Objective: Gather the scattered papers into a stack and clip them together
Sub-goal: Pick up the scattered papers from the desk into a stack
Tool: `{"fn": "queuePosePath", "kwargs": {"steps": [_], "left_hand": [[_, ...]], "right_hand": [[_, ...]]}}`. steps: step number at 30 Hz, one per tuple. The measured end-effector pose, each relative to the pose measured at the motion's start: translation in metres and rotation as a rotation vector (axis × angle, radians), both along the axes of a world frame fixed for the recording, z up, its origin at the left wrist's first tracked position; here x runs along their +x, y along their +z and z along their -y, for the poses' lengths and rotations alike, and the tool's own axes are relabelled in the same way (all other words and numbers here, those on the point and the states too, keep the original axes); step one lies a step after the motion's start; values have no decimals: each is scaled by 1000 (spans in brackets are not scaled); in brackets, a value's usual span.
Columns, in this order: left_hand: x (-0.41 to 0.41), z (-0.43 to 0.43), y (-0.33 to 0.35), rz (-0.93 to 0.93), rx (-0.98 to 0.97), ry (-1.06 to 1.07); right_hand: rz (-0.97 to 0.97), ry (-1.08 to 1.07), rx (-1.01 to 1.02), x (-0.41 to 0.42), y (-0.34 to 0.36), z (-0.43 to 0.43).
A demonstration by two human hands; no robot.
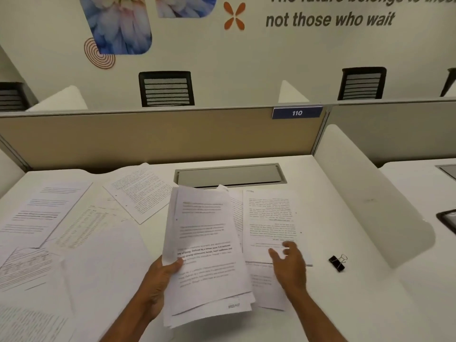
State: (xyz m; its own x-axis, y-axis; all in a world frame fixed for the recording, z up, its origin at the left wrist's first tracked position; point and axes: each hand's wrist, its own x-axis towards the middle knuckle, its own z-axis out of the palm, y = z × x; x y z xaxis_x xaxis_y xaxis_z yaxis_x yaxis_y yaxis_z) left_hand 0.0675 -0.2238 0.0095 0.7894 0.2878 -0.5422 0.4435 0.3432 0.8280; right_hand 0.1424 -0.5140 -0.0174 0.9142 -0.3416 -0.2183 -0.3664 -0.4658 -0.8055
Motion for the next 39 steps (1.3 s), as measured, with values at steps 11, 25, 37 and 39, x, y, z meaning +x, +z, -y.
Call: {"fn": "queuePosePath", "kwargs": {"steps": [11, 25, 37, 39], "left_hand": [[4, -1, -2, -17, -6, 82], [3, 7, 8, -1, -49, 88], [-9, 5, 14, -19, -21, 95], [-11, 4, 14, -25, -26, 91]], "right_hand": [[-386, 18, -453, 45, -32, 58], [-424, 10, -356, 52, -26, 64], [-381, 22, -554, 51, -31, 47], [-388, -27, -441, 52, -32, 50]]}}
